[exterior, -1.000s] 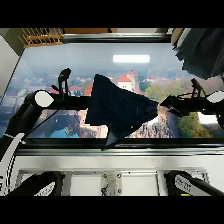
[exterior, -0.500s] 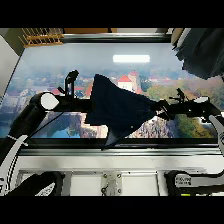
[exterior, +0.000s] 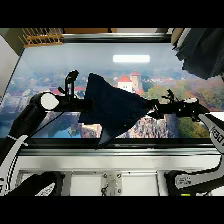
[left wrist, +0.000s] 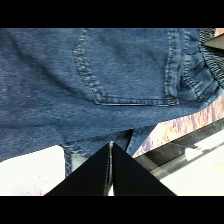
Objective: Fold the clothes and pants, and hang the long-sleeved shirts on hangers.
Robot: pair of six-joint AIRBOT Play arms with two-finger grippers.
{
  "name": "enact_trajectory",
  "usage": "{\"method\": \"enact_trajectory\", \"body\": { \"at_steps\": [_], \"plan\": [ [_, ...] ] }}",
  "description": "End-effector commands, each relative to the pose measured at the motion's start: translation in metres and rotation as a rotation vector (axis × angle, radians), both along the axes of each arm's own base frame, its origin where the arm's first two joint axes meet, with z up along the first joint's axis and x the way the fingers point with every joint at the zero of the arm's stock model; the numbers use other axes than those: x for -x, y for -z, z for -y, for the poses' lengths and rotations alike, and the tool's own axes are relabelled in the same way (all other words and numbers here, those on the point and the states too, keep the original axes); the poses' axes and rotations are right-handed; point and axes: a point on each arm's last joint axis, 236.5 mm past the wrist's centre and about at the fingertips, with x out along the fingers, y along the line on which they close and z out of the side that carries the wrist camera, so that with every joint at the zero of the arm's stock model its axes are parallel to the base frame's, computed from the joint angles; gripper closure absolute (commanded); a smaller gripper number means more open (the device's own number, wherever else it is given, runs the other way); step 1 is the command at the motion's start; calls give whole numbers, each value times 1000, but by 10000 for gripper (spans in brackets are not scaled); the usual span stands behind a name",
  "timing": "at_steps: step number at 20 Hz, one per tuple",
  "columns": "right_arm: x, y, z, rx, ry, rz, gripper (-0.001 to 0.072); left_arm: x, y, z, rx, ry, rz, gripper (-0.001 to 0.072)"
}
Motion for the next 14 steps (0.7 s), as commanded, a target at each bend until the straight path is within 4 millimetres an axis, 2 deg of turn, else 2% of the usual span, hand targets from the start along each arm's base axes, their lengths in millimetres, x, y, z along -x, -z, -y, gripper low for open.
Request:
{"method": "enact_trajectory", "body": {
  "at_steps": [1, 4, 6, 9, 14],
  "plan": [
    [-17, -13, -18, -77, 45, 45, -7, 0, 0, 0, 0, 2, 1, 690],
    [-26, -23, -20, -118, 76, 71, -6, 0, 0, 0, 0, 2, 1, 691],
    [-19, -15, -22, -87, 41, 61, -6, 0, 0, 0, 0, 2, 1, 690],
    [-8, -6, -35, -71, -14, 41, -5, 0, 0, 0, 0, 1, 1, 691],
    [-15, 5, -49, -36, 1, 49, 0, 0, 0, 0, 0, 2, 1, 690]
  ]
}}
